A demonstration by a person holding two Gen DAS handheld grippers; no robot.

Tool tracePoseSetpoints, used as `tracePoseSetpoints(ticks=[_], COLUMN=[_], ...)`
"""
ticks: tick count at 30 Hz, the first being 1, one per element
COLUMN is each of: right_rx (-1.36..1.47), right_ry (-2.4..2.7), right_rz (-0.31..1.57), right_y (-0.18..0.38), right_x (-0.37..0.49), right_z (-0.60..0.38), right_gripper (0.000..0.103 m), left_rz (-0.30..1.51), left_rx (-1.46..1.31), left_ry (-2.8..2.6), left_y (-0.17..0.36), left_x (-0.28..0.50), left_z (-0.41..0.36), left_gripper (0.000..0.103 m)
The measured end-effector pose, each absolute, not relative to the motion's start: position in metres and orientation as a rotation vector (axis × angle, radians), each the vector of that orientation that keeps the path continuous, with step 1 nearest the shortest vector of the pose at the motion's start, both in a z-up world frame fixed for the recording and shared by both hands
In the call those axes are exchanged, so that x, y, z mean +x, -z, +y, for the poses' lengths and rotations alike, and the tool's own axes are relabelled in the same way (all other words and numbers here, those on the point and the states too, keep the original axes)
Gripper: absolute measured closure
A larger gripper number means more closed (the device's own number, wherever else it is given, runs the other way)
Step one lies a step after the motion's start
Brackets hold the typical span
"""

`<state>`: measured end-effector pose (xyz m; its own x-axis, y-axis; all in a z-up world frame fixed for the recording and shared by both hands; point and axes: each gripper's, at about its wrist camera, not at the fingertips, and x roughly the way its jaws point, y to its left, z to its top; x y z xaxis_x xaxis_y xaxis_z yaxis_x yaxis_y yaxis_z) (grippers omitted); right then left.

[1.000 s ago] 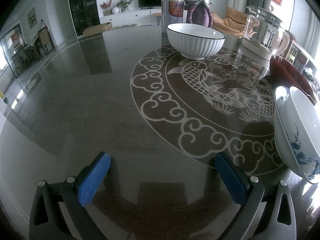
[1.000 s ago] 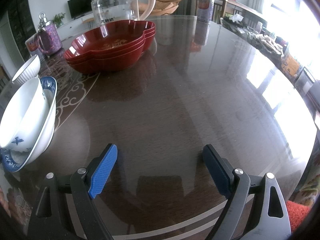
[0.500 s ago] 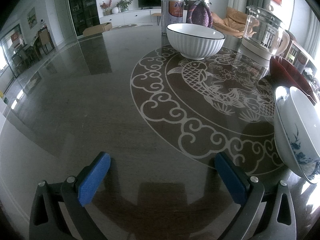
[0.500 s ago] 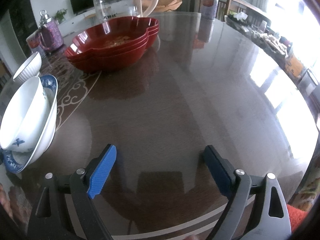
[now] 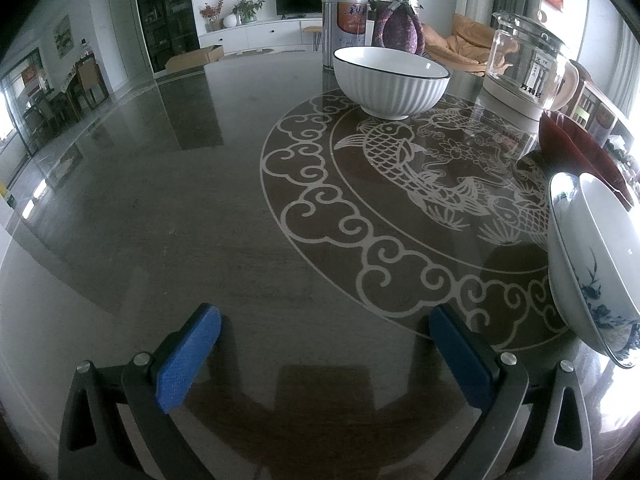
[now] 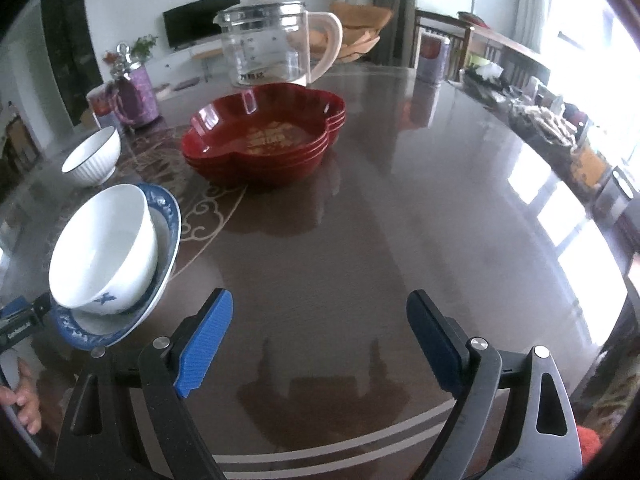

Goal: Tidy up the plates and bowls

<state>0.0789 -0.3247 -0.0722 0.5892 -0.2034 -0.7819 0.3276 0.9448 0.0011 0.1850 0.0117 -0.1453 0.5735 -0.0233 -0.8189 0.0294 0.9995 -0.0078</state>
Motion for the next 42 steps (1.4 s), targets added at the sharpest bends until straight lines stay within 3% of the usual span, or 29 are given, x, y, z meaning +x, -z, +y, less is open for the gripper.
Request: tracePoseSetpoints(ticks=[30, 42], right_rx=[0.174, 0.196], right_ry=[0.35, 0.373], right_rz=[0.928, 0.95], right_y=[0.077, 0.079], right_x=[0.075, 0.073], right_z=[-0.336, -0.338], right_gripper=[0.012, 0.012], left_rz=[0.964, 0.937], left_rx=[0.011, 0.113], left_ry=[0.027, -0.003], left_y=[0.145, 0.122], left_x=[0.185, 0.181], left_z=[0.011, 0.006], left_gripper=[0.0, 0.0])
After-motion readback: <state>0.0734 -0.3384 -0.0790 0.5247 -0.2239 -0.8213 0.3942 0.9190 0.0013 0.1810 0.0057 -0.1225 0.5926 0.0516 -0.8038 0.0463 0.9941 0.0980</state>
